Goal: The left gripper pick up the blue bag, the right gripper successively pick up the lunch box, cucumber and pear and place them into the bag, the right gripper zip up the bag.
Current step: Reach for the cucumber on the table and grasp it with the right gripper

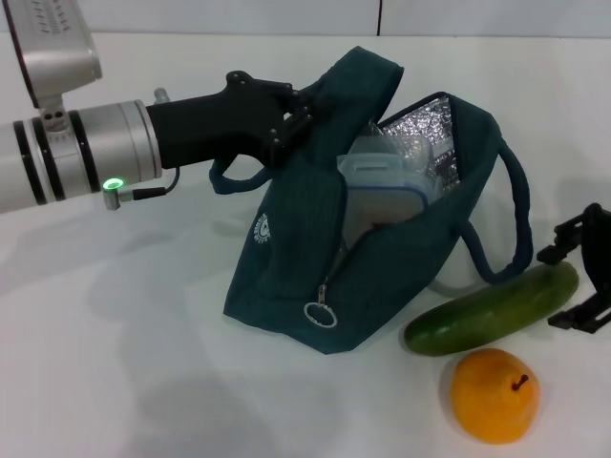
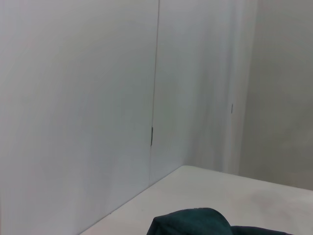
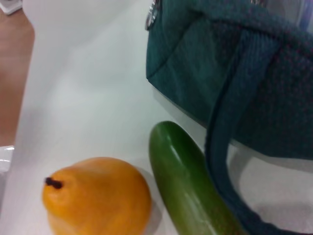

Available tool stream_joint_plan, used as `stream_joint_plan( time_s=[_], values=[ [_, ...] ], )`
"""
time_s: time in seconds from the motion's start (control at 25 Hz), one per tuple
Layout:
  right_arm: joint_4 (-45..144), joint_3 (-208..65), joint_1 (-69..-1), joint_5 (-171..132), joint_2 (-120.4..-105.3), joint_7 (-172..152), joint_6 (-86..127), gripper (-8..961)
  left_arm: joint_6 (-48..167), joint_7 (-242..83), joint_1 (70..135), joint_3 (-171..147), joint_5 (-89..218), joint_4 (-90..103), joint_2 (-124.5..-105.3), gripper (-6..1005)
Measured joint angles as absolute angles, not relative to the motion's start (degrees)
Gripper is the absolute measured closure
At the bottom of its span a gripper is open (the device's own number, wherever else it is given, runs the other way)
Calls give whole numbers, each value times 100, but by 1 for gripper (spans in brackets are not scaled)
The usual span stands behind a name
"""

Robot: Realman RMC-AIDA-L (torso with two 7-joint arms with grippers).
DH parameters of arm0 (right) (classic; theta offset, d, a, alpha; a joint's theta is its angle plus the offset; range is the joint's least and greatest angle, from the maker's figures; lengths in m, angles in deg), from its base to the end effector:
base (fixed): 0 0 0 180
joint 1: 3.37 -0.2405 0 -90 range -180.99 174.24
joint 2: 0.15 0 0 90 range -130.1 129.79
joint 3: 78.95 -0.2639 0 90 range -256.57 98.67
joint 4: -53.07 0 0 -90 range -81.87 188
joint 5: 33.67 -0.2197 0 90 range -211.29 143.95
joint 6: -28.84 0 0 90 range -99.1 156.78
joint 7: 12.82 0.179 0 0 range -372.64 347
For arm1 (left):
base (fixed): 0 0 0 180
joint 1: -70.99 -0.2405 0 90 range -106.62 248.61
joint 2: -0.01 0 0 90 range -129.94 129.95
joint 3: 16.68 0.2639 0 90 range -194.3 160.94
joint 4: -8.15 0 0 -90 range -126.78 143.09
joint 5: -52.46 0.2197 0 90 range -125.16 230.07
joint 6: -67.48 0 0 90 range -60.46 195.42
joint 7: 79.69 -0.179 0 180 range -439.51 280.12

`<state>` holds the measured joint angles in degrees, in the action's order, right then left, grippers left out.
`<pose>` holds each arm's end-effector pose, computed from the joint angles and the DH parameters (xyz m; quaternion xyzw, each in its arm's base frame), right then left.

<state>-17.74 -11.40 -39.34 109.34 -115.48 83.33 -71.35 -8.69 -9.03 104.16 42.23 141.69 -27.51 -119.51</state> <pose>0.2239 0.3624 0.0011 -0.9834 0.0121 -0.1791 0.0275 -0.1965 0.3941 -0.0538 -0.9263 -0.1262 -0.3052 0.1812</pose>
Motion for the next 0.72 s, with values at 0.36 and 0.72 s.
stream_joint_plan(
  time_s=[0.36,0.72],
  values=[
    [-1391,-682,-4204,11113,-11555,8444,-6782,159,-722,-925,10492,4237,14161,-2726,-11955,936],
    [-1242,-211,-4305,11162,-11562,8641,-6543,160,-714,-948,10545,4224,14158,-2745,-11956,934]
  ],
)
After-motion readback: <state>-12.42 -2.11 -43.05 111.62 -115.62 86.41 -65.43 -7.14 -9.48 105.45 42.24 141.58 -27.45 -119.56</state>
